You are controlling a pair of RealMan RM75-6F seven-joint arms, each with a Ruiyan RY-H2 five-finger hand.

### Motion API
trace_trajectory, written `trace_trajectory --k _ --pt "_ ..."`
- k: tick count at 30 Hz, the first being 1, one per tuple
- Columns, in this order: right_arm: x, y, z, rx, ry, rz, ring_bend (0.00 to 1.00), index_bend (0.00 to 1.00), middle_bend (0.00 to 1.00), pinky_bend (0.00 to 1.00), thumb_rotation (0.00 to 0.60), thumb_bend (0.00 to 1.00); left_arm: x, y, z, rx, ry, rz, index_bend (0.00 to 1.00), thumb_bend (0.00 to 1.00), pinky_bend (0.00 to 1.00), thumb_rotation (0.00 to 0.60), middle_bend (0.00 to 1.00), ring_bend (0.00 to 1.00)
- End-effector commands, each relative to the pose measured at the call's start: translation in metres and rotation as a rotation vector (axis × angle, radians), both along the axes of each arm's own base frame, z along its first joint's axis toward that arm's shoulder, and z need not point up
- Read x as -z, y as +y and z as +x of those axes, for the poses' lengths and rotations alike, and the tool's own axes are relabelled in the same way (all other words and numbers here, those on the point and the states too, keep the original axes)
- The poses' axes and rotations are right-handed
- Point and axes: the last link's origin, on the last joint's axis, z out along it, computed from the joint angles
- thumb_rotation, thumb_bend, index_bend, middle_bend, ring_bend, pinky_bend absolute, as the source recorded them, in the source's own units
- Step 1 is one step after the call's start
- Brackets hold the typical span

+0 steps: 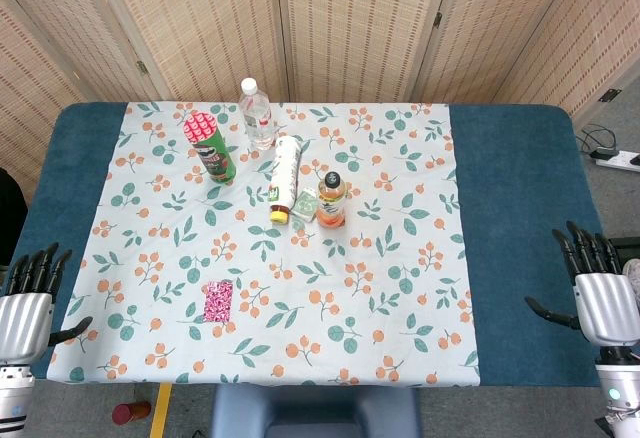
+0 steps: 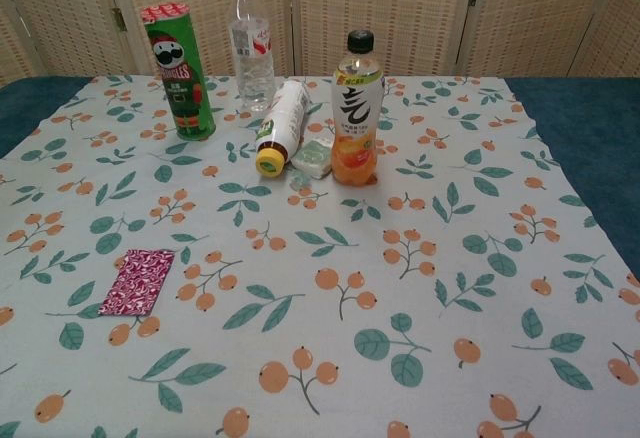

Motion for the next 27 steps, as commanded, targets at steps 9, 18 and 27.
trace_trajectory --k 9,18,27 --pt "0.0 0.002 -0.002 0.006 -0.007 0.011 0.0 0.0 0.0 0.0 0.444 0.19 0.002 0.001 0.002 0.008 0.001 -0.013 0.12 0.12 0.0 0.6 0.03 0.02" --pt "-0.002 0.003 -0.004 0.016 -0.01 0.008 0.0 0.0 0.0 0.0 0.444 0.19 0.004 0.003 0.006 0.033 -0.002 -0.023 0.13 0.12 0.0 0.6 0.05 0.03" --pt "-0.002 0.002 -0.004 0.009 -0.012 0.01 0.0 0.0 0.0 0.0 0.448 0.2 0.017 0.028 0.022 0.141 -0.028 -0.124 0.15 0.12 0.0 0.6 0.06 0.03"
